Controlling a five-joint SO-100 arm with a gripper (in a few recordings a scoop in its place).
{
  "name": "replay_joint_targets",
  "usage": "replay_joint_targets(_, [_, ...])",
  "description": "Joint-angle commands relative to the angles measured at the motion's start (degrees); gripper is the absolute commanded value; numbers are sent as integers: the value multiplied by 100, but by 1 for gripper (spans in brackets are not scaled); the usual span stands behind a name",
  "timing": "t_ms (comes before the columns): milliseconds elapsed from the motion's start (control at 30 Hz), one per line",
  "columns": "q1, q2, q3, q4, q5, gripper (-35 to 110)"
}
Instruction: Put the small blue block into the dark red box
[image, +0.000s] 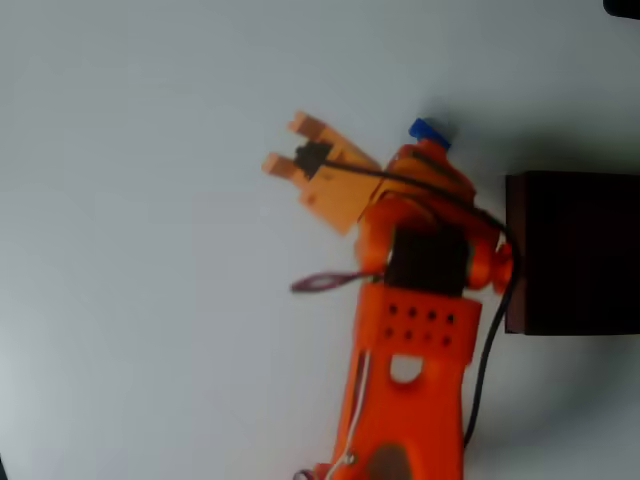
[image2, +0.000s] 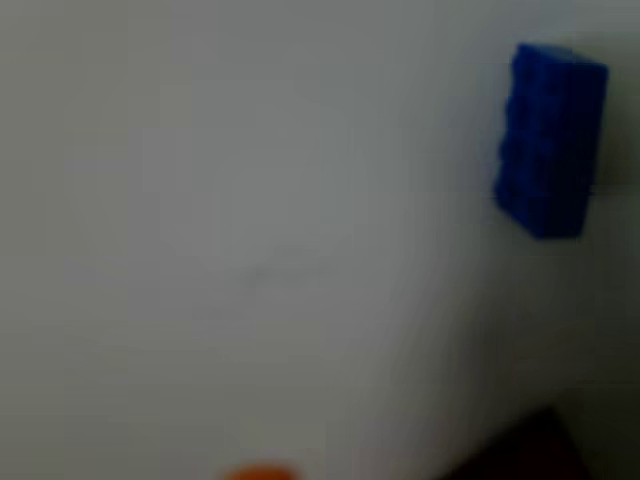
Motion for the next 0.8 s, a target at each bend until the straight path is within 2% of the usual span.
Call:
replay_joint_targets(0, [97,-492,-642,-9,-53,24])
replay_joint_targets(200, [176,-1213,-967,-229,-167,24])
replay_joint_targets(767, [141,-3472,-3665,642,-220,23])
